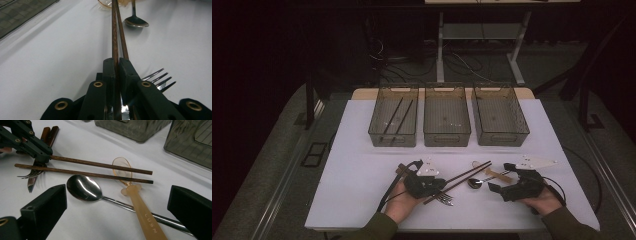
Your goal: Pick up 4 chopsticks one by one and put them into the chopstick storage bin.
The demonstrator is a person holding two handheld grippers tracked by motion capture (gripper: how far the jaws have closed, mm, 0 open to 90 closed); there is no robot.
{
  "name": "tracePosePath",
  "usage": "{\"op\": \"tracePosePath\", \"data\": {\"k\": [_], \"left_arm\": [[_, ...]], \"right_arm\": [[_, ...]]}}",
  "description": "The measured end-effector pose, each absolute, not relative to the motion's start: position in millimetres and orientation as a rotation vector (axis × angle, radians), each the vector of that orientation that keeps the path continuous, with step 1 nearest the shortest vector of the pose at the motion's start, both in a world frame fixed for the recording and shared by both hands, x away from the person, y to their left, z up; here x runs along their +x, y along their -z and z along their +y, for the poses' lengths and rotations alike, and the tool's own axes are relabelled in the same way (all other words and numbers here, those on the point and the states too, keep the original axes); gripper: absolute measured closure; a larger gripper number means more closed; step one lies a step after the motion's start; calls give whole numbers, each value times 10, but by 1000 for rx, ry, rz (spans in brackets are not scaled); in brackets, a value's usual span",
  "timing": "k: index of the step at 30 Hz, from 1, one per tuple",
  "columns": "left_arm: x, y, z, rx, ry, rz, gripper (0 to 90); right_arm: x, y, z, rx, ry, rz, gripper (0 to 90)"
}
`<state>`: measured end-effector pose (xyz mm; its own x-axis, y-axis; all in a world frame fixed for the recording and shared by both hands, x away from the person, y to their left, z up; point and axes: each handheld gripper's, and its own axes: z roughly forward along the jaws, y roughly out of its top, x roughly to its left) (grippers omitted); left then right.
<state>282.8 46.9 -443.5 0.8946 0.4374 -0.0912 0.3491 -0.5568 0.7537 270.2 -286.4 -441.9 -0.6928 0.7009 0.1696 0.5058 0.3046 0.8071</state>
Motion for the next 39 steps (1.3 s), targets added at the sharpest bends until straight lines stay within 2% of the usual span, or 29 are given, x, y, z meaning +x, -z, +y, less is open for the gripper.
{"op": "tracePosePath", "data": {"k": [19,39], "left_arm": [[2797,4302,658,2183,-77,527,835],[2819,4177,922,2153,-92,538,834]], "right_arm": [[2697,4416,-2864,1111,-1336,2356,24],[2696,4414,-2865,1108,-1337,2358,24]]}}
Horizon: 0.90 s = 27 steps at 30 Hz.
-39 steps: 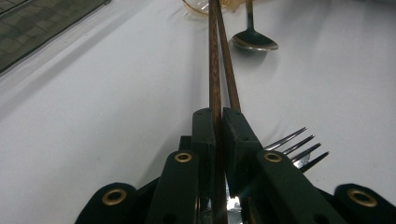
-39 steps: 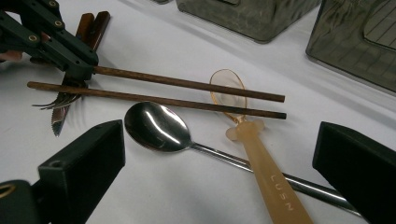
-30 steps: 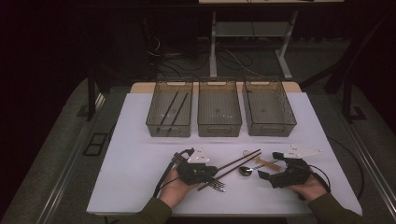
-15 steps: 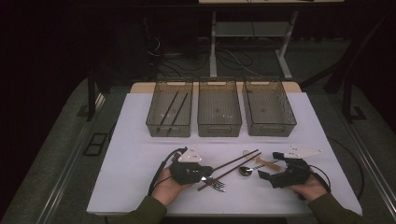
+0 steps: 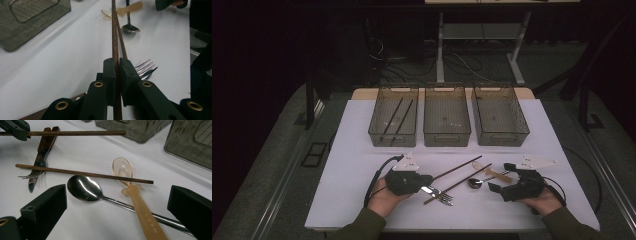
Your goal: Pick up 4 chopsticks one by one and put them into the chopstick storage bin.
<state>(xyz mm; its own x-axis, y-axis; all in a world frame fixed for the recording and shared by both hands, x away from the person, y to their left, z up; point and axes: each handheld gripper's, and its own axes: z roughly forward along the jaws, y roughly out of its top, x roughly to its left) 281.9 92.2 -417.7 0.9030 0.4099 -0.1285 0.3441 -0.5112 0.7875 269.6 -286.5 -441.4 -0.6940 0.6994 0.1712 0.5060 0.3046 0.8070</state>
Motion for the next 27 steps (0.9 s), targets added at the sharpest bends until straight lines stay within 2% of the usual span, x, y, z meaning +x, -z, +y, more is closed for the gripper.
{"op": "tracePosePath", "data": {"k": [27], "left_arm": [[2907,4094,1219,2108,-138,608,834]], "right_arm": [[2696,4416,-2864,1107,-1337,2361,24]]}}
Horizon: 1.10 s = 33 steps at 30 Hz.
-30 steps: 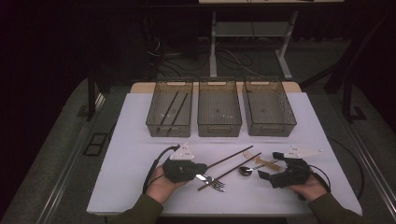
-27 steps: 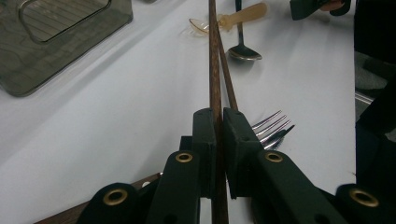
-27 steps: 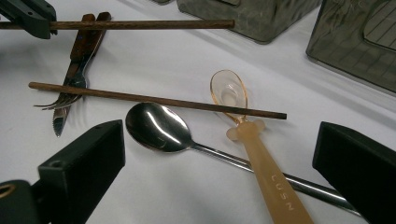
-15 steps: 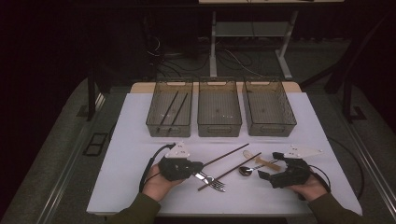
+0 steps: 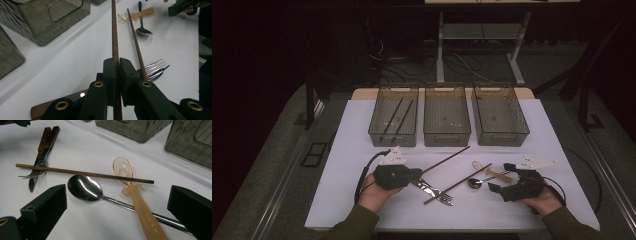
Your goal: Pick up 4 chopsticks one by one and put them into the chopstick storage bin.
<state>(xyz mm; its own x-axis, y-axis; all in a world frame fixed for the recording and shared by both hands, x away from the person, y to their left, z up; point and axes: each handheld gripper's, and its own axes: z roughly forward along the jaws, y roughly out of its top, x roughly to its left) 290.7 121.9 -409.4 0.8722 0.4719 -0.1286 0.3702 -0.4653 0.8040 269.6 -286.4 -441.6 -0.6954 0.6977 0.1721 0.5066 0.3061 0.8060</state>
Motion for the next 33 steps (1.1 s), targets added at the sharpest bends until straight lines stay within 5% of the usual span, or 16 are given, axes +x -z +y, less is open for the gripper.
{"op": "tracePosePath", "data": {"k": [33], "left_arm": [[3031,4016,1699,2021,-237,749,834]], "right_arm": [[2696,4414,-2866,1110,-1339,2360,24]]}}
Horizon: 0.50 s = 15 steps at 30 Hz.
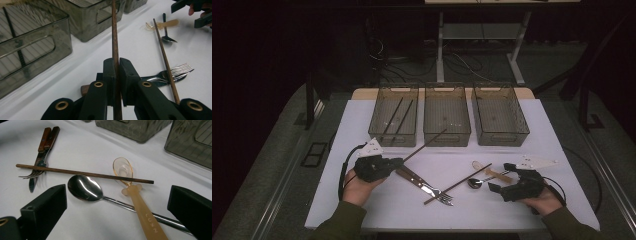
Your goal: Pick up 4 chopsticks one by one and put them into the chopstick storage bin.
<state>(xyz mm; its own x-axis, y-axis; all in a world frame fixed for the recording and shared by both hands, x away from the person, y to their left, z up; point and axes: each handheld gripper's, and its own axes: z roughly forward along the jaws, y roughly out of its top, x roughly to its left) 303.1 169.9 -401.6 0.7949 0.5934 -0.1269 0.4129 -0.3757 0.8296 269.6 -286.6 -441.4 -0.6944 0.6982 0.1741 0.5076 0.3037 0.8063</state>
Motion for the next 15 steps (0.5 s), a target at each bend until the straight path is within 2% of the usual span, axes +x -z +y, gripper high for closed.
{"op": "tracePosePath", "data": {"k": [15], "left_arm": [[3090,3994,1879,1989,-283,806,835]], "right_arm": [[2695,4413,-2866,1111,-1340,2358,24]]}}
